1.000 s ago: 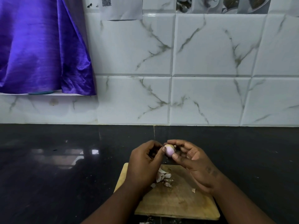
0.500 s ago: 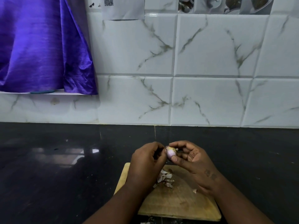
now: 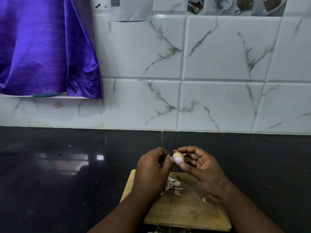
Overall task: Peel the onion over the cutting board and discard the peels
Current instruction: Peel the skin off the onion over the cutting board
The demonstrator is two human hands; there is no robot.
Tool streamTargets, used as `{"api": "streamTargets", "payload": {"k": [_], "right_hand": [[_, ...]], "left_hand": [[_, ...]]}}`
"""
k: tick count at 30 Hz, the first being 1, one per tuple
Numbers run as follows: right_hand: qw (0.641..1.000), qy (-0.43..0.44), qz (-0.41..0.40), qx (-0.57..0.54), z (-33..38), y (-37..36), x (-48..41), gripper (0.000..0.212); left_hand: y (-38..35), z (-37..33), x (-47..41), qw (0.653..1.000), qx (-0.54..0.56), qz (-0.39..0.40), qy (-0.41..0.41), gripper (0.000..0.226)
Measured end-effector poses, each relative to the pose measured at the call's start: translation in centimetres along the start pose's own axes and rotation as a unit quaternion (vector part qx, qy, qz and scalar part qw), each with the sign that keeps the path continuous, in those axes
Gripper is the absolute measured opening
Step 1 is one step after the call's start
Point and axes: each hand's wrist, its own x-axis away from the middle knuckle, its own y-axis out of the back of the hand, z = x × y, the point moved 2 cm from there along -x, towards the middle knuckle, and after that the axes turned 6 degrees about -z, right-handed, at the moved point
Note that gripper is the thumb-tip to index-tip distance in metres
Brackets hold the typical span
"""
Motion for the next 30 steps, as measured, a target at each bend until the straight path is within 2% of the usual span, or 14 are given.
{"api": "streamTargets", "payload": {"k": [5,10,17,22,26,28,30], "right_hand": [[1.0,-0.005,-0.009,-0.006,-0.1,0.1,-0.1,0.038],[0.999,-0.018,-0.012,-0.033,0.0,0.1,0.0,0.042],[1.0,-0.012,-0.003,-0.023,0.0,0.0,0.0,0.042],[1.0,-0.003,-0.011,-0.025,0.1,0.3,-0.1,0.045],[1.0,-0.005,0.002,0.022,-0.1,0.2,0.1,0.045],[0.999,-0.008,0.002,0.042,-0.2,0.2,0.1,0.044],[0.999,-0.006,-0.005,0.054,0.0,0.3,0.0,0.042]], "left_hand": [[-0.2,0.1,0.2,0.995,0.098,0.031,0.018,0.024],[-0.2,-0.4,0.4,0.989,0.141,0.041,0.031,0.013],[0.0,-0.2,0.2,0.994,0.107,0.007,0.033,0.023],[0.0,0.7,-0.1,0.998,-0.013,0.003,0.067,0.023],[0.0,0.0,0.2,0.997,-0.066,0.021,0.041,0.042],[0.1,0.0,0.1,0.998,-0.054,0.014,0.025,0.04],[0.1,0.0,0.1,0.999,-0.03,0.013,0.012,0.027]]}}
